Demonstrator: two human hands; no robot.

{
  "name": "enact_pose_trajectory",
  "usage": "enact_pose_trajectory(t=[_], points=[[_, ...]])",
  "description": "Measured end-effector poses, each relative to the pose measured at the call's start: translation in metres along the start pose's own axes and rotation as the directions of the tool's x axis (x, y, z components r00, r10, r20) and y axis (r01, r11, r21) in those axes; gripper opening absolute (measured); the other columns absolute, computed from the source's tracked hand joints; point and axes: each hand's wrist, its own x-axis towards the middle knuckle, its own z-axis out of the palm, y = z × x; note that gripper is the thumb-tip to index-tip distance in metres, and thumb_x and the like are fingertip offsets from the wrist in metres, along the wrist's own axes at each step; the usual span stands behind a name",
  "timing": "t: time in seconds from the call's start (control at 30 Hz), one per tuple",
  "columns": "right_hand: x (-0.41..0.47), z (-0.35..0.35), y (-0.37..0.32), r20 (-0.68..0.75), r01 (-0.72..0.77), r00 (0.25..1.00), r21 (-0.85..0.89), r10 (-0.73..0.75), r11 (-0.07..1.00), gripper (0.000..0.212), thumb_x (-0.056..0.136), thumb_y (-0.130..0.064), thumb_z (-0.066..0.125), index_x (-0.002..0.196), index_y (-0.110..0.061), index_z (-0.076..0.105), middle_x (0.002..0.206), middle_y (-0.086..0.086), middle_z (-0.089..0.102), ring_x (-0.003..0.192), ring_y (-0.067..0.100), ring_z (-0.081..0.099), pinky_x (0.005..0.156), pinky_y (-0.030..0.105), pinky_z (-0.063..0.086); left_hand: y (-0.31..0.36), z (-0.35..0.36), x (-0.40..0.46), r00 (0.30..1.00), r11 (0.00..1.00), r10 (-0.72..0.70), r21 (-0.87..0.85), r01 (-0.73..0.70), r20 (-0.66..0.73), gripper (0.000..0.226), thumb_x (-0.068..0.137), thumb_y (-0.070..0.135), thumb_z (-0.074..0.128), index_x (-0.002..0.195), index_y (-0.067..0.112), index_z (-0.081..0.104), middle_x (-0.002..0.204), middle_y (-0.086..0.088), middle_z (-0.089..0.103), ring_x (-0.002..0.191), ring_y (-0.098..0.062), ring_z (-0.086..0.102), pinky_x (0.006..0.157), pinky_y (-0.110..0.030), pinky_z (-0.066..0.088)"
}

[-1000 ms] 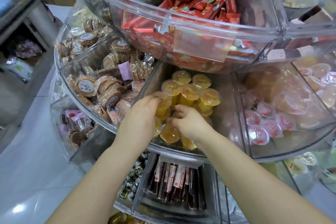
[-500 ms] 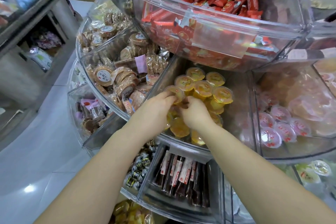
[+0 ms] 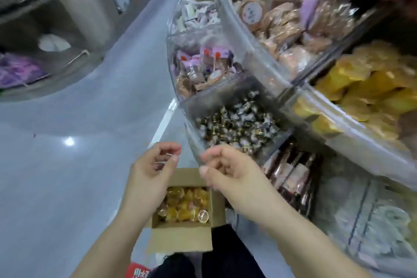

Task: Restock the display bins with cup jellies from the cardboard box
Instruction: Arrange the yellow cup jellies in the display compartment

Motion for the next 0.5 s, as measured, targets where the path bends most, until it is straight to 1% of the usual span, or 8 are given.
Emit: enact_pose_trajectory(t=[0.07, 0.1, 0.17, 0.23, 0.3, 0.37, 0.43, 0.5], points=[[0.023, 0.049, 0.06, 0.106, -0.194, 0.975, -0.027, 0.195, 0.981, 0.013, 0.089, -0.014, 0.058, 0.089, -0.027, 0.056, 0.078, 0.0, 0.056, 0.073, 0.021, 0.056, 0.073, 0.032, 0.048, -0.073, -0.017, -0.014, 0.985, 0.984, -0.169, 0.048, 0.17, -0.014, 0.032, 0.087, 0.005, 0.058, 0.082, 0.036, 0.065, 0.084, 0.011, 0.07, 0.079, -0.003, 0.063, 0.064, -0.003, 0.044], [0.033, 0.072, 0.095, 0.153, -0.303, 0.939, -0.06, 0.309, 0.951, 0.01, 0.091, -0.011, 0.054, 0.092, -0.021, 0.056, 0.079, 0.003, 0.055, 0.072, 0.02, 0.055, 0.07, 0.028, 0.047, -0.111, -0.022, -0.023, 0.968, 0.966, -0.25, 0.067, 0.251, -0.027, 0.033, 0.087, 0.002, 0.057, 0.081, 0.033, 0.063, 0.086, 0.01, 0.069, 0.08, -0.007, 0.063, 0.063, -0.002, 0.043], [0.054, 0.111, 0.173, 0.199, -0.503, 0.825, -0.164, 0.528, 0.849, 0.015, 0.094, -0.005, 0.046, 0.104, -0.008, 0.056, 0.076, 0.003, 0.054, 0.064, 0.014, 0.05, 0.058, 0.016, 0.043, -0.187, -0.023, -0.04, 0.915, 0.91, -0.398, 0.093, 0.403, -0.072, 0.034, 0.087, -0.002, 0.056, 0.08, 0.031, 0.061, 0.086, 0.009, 0.067, 0.083, -0.011, 0.063, 0.066, -0.001, 0.042], [0.077, 0.139, 0.257, 0.167, -0.626, 0.718, -0.27, 0.676, 0.731, 0.02, 0.094, -0.004, 0.043, 0.11, -0.004, 0.054, 0.078, 0.006, 0.056, 0.062, 0.012, 0.046, 0.055, 0.016, 0.04, -0.262, -0.011, -0.052, 0.863, 0.846, -0.5, 0.173, 0.505, -0.072, 0.029, 0.087, 0.001, 0.056, 0.083, 0.029, 0.061, 0.084, 0.008, 0.067, 0.085, -0.013, 0.063, 0.069, -0.006, 0.043], [0.102, 0.159, 0.338, 0.098, -0.635, 0.68, -0.415, 0.726, 0.651, 0.022, 0.092, -0.011, 0.045, 0.11, -0.01, 0.057, 0.092, 0.009, 0.058, 0.07, 0.016, 0.048, 0.061, 0.023, 0.038, -0.333, 0.011, -0.056, 0.814, 0.787, -0.581, 0.249, 0.565, -0.014, 0.023, 0.086, 0.002, 0.055, 0.092, 0.023, 0.062, 0.087, 0.005, 0.066, 0.09, -0.016, 0.064, 0.072, -0.013, 0.042], [0.131, 0.17, 0.408, 0.032, -0.616, 0.668, -0.537, 0.743, 0.576, 0.012, 0.09, -0.015, 0.048, 0.098, -0.016, 0.057, 0.098, 0.011, 0.058, 0.082, 0.02, 0.052, 0.069, 0.026, 0.039, -0.397, 0.038, -0.048, 0.771, 0.753, -0.634, 0.28, 0.595, 0.067, 0.025, 0.085, 0.001, 0.054, 0.102, 0.018, 0.06, 0.098, 0.001, 0.064, 0.099, -0.019, 0.063, 0.08, -0.015, 0.041], [0.159, 0.177, 0.467, -0.022, -0.57, 0.677, -0.647, 0.735, 0.506, 0.017, 0.089, -0.016, 0.051, 0.1, -0.012, 0.063, 0.104, 0.016, 0.064, 0.094, 0.028, 0.061, 0.074, 0.029, 0.044, -0.457, 0.062, -0.028, 0.781, 0.751, -0.615, 0.386, 0.536, 0.113, 0.034, 0.084, 0.003, 0.055, 0.116, 0.014, 0.058, 0.115, -0.006, 0.061, 0.111, -0.022, 0.057, 0.092, -0.023, 0.041], [0.183, 0.182, 0.517, -0.061, -0.508, 0.698, -0.744, 0.713, 0.434, 0.027, 0.088, -0.024, 0.054, 0.108, -0.008, 0.063, 0.113, 0.018, 0.065, 0.103, 0.033, 0.061, 0.076, 0.029, 0.046, -0.51, 0.084, -0.004, 0.777, 0.705, -0.616, 0.533, 0.467, 0.134, 0.039, 0.084, 0.007, 0.056, 0.123, 0.01, 0.053, 0.124, -0.012, 0.057, 0.115, -0.028, 0.054, 0.096, -0.032, 0.04]])
